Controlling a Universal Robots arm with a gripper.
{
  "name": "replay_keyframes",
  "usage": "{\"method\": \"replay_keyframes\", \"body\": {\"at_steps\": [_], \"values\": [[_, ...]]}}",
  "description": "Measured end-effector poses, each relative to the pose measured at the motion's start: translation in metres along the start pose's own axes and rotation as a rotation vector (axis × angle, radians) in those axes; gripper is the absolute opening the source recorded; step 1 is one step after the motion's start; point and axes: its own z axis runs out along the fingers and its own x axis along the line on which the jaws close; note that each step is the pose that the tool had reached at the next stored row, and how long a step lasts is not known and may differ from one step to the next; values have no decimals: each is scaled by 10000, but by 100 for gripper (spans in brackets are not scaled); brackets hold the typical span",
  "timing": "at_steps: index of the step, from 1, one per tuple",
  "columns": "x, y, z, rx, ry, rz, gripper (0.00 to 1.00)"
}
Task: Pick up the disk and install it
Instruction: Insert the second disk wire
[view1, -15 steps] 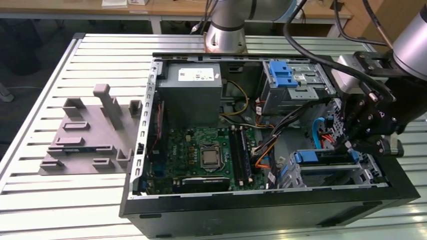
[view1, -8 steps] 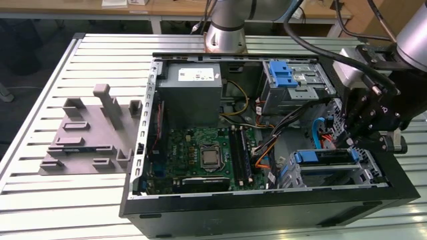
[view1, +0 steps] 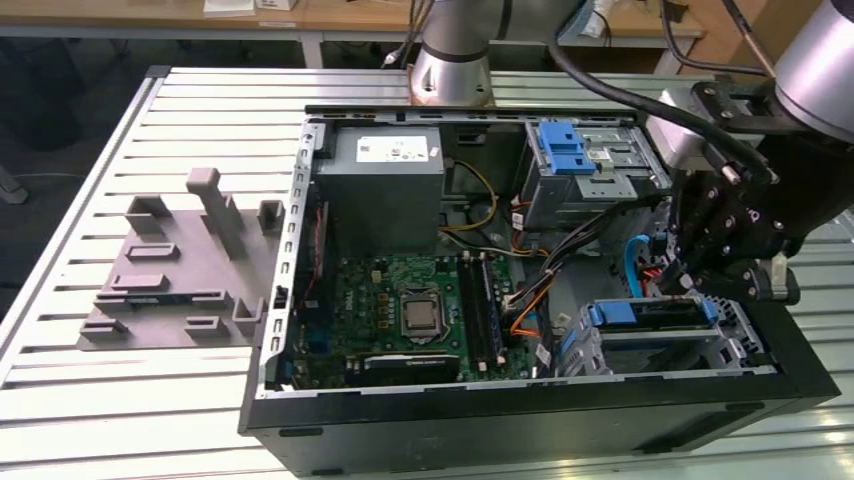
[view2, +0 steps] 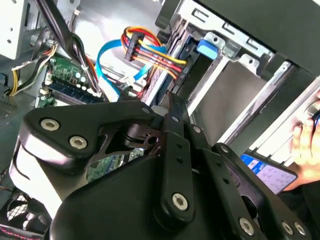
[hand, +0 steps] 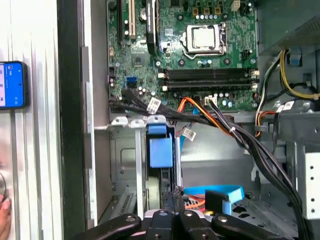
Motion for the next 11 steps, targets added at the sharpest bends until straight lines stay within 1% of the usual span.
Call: {"method": "replay_keyframes", "body": {"at_steps": [2, 5, 7, 11], "values": [[-4, 8, -46, 4, -3, -1, 11], [-8, 18, -138, 6, -4, -1, 11], [-13, 32, -187, 6, -3, -1, 11], [-28, 96, -221, 6, -5, -2, 11]]}}
